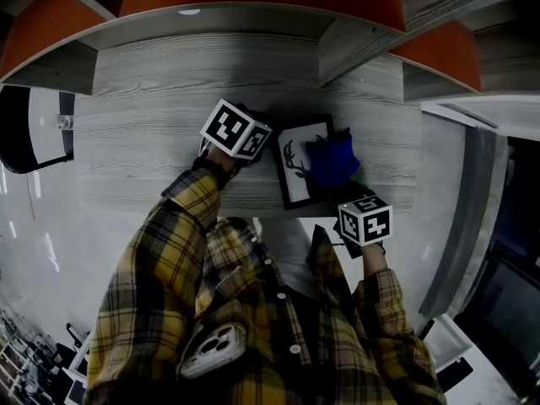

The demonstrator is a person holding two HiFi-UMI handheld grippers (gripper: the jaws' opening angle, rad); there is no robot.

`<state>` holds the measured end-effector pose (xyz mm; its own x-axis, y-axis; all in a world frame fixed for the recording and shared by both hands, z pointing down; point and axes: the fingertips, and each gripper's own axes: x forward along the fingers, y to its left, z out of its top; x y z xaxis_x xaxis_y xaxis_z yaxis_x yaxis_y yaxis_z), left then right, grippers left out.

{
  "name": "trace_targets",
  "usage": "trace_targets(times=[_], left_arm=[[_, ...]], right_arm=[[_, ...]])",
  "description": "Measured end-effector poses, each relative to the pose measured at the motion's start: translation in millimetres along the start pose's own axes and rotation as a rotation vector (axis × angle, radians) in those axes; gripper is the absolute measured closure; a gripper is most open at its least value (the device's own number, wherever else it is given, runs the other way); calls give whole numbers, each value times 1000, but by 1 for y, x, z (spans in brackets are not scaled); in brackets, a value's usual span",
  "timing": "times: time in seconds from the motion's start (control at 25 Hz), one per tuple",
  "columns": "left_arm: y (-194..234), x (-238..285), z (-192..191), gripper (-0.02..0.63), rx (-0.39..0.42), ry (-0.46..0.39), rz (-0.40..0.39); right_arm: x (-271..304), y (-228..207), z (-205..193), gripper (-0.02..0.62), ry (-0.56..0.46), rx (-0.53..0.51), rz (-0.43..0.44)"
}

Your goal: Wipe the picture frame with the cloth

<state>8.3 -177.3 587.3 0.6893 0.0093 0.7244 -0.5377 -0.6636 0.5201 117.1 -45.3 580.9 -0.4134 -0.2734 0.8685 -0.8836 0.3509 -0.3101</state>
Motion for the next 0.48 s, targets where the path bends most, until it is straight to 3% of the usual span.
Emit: trace_targets(times=[0.2,0.48], left_arm=[[0,1,0,502,-3,0,-3],[0,2,1,502,-6,-1,-11]], right_arm=[[-17,6,-21,548,-37,99,7],[-24,11,-60,548,23,145,1]])
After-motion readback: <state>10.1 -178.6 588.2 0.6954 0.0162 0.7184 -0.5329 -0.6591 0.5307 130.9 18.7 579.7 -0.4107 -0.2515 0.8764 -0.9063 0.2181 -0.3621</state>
